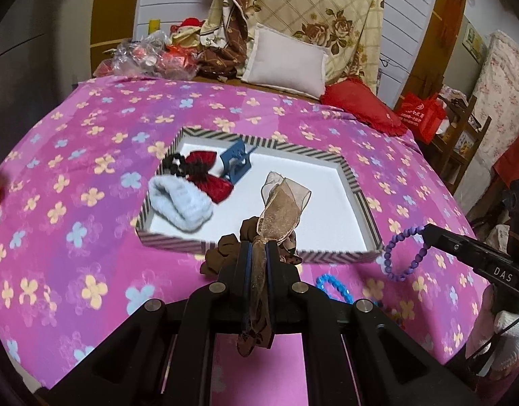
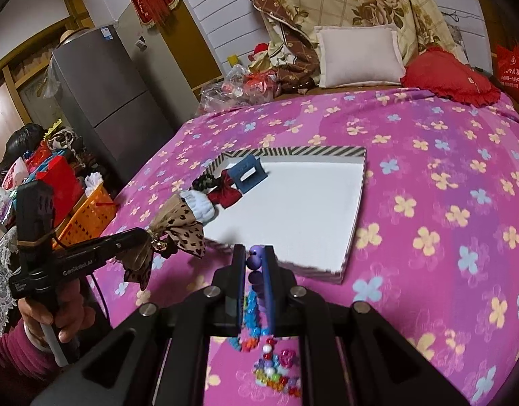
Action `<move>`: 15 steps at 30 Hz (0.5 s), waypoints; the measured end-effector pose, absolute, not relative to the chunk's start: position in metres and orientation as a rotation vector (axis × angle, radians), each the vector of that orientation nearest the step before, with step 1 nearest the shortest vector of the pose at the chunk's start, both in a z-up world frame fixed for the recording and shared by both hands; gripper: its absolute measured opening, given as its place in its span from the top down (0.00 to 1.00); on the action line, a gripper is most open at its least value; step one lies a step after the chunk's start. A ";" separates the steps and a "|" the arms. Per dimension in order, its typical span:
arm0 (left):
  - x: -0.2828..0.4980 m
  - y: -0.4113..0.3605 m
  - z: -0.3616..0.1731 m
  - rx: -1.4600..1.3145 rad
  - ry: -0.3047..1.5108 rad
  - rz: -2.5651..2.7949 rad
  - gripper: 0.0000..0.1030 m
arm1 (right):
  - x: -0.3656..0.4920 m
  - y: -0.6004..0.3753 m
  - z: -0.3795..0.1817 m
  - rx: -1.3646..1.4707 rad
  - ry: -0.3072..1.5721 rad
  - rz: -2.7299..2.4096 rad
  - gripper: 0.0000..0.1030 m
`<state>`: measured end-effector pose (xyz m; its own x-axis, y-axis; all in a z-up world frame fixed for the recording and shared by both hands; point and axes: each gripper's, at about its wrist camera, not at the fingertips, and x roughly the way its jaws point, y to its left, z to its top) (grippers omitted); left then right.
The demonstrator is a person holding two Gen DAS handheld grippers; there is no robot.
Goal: Organize jewelry
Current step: 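Carry the brown scrunchie and purple bracelet over the striped tray with both tools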
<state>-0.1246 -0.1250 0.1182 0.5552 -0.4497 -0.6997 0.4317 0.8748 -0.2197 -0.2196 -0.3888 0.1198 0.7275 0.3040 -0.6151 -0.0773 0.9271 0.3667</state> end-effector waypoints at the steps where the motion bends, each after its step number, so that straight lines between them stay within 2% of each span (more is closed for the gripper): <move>1: -0.121 -0.127 0.119 -0.019 0.828 -0.513 0.91 | -0.215 -0.389 0.120 0.327 0.730 0.213 0.91; 15: -0.054 -0.148 0.101 0.051 0.820 -0.361 0.91 | -0.142 -0.406 0.112 0.344 0.763 0.183 0.91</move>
